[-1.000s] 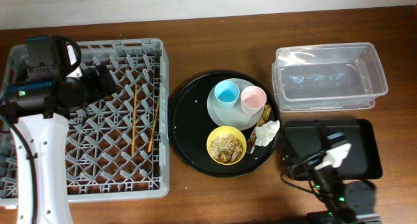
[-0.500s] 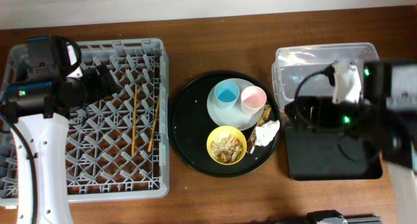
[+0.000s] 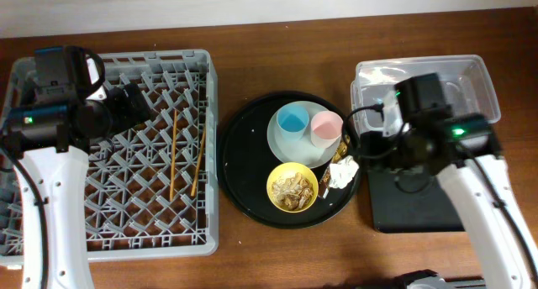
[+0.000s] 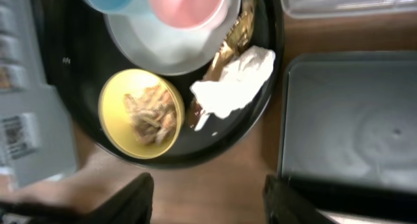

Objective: Sort waste into correct bins and load items into the dishwasher rack
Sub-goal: 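Reach the right gripper to the white tissue and grasp it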

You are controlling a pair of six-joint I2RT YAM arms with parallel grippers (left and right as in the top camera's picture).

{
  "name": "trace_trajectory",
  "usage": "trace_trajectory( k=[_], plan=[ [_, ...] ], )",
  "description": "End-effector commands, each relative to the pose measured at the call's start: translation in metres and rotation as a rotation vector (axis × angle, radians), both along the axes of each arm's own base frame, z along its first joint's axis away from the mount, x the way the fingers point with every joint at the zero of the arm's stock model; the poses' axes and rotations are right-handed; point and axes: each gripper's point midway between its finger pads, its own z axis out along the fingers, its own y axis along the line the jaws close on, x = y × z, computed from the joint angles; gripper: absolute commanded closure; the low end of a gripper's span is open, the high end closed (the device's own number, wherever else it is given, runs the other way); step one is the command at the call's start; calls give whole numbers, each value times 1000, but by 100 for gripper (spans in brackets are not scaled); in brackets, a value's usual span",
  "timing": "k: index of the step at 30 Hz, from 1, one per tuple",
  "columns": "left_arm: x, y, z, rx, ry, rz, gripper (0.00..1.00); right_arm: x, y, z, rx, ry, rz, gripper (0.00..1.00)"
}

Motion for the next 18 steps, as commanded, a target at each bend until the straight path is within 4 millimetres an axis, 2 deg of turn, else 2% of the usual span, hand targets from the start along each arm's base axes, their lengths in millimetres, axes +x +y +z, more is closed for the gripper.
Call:
trace_trajectory(
  k=[1, 5, 12, 18],
  plan=[
    [2, 1, 3, -6, -11, 10, 1, -4, 0, -47, -24, 45, -40, 40],
    [2, 1, 3, -6, -11, 10, 1, 6, 1, -74, -16, 2, -41, 37],
    [2, 1, 3, -6, -10, 10, 1, 14, 3, -98, -6, -51, -41, 37],
    [2, 1, 3, -6, -11, 10, 1, 17, 3, -110, 0, -82, -41, 32]
  ],
)
